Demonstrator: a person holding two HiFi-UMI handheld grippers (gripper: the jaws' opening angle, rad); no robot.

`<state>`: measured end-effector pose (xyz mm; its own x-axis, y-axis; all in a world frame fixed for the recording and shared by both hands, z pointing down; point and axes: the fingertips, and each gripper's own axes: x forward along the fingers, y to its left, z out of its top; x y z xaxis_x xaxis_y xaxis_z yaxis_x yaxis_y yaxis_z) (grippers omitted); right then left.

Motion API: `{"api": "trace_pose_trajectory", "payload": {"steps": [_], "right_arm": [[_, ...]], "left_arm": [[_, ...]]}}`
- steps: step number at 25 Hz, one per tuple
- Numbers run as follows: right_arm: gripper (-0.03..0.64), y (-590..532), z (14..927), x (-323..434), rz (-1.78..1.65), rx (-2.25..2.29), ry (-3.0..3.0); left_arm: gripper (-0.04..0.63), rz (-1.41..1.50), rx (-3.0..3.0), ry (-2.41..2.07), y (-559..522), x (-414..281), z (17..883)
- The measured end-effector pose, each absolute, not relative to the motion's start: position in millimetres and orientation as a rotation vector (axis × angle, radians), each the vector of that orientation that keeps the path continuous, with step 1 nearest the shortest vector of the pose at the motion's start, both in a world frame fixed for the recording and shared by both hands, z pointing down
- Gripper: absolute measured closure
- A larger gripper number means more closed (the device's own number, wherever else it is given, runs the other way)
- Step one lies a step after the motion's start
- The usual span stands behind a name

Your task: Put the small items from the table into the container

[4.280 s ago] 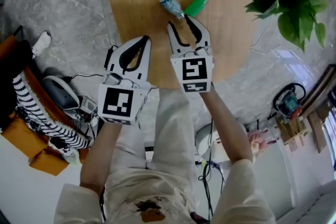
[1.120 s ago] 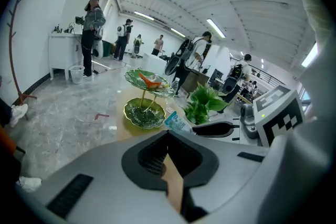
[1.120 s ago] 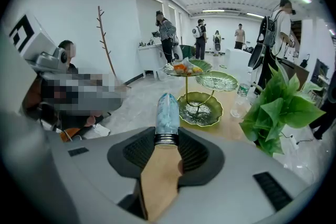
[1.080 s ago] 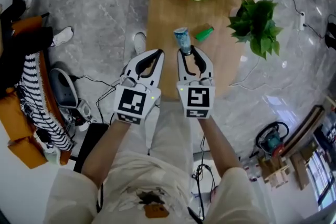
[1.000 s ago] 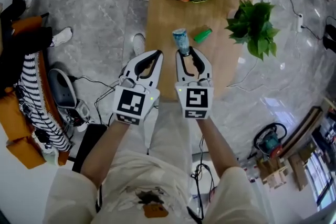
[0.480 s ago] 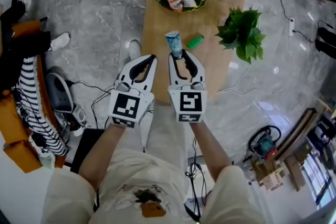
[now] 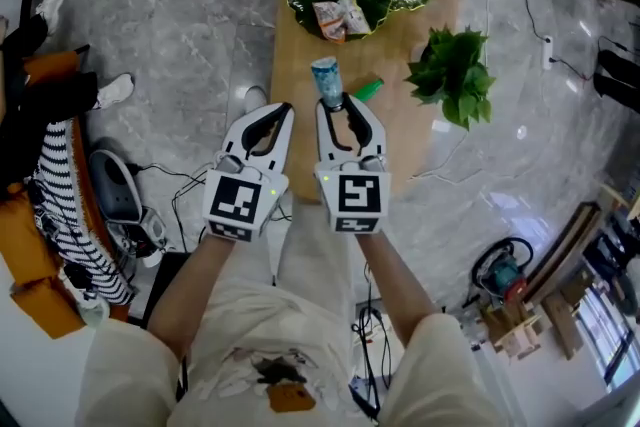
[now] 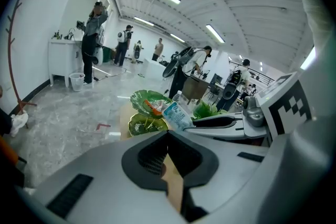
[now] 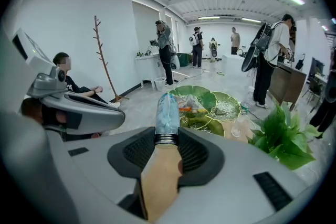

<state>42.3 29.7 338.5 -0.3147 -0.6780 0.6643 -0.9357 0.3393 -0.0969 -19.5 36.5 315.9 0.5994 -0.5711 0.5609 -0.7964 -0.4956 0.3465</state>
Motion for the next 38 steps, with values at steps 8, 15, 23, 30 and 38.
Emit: {"api": "trace_pose_trajectory", "payload": {"steps": [8, 15, 23, 30, 38], "right_arm": [[0.479, 3.2, 327.8, 31.0, 0.684, 1.461, -2.049], [0.479, -21.7, 325.7, 13.3, 0.72, 1.495, -2.024], [0.479, -49.4, 330.3, -0.4, 0.737, 1.519, -2.004], [0.479, -72.2, 334.9, -5.0, 0.769, 1.548, -1.975], [0.479, -97.0, 340.5, -2.5, 0.785, 1.584, -1.932]], "left_arm": [[0.586, 0.487, 2.254, -1.061, 12.0, -30.4, 309.0], [0.586, 0.483, 2.251, -1.064, -8.3, -52.1, 307.3], [0.586, 0.467, 2.239, -1.079, -31.8, -69.6, 308.2], [0.586, 0.464, 2.226, -1.076, -47.7, -78.8, 313.5], [0.586, 0.46, 2.216, -1.069, -62.9, -82.3, 318.0]]}}
